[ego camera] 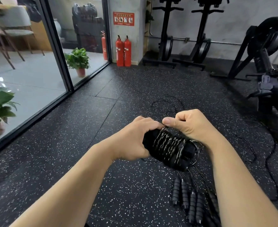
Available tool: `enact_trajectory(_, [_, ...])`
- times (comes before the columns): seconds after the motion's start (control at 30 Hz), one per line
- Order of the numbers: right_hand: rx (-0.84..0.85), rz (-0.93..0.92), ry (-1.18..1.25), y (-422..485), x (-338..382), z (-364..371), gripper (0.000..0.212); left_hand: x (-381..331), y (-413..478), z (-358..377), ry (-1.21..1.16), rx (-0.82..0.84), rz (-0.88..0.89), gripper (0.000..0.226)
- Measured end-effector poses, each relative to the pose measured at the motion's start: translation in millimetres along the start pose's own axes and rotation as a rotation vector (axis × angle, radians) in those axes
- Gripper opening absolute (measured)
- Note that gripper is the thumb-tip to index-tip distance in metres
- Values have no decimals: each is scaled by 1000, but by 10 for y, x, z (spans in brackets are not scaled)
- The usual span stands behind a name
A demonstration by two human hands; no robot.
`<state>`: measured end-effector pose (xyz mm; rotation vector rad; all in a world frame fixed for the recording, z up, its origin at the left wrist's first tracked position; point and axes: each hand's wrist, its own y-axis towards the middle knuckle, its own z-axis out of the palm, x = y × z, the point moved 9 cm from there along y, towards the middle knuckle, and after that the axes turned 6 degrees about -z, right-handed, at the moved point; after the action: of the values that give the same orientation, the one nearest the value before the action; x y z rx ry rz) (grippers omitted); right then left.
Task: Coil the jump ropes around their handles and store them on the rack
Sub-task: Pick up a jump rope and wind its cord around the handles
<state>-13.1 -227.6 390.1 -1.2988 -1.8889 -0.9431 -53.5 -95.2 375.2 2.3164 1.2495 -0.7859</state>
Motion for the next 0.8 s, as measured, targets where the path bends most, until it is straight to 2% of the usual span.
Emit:
enact_trajectory(0.1, [51,63,185,-3,-102,75,54,-68,-5,-12,-124,-19,19,52])
enact_trajectory(0.23, [144,109,321,-17,-141,251,55,8,-2,-1,-312,-4,-90,60])
enact_trajectory(0.33, [282,154,557,-96,-114,469,26,64,0,-8,-373,-34,-122,58])
enact_trajectory(0.4, [243,155,699,-74,-61,481,25,113,12,-19,-417,-58,-145,56])
enact_trajectory(0.43, [191,147,633,-67,-63,443,26,138,18,-18,-435,-64,-161,57])
enact_trajectory(0.47, [143,138,481,-52,-106,389,17,171,32,-13,-447,-69,-178,57])
enact_trajectory(0.5, [100,160,277,-46,-178,328,18,201,42,-5,-457,-74,-195,57])
enact_trajectory(0.57, [65,151,-123,-14,-239,264,35,274,65,-1,-483,-100,-237,54])
enact_trajectory(0.73, [105,182,-425,12,-275,337,28,503,98,-15,-556,-212,-400,58])
enact_trajectory(0.8, [161,139,-556,13,-198,429,27,543,105,-27,-565,-235,-421,51])
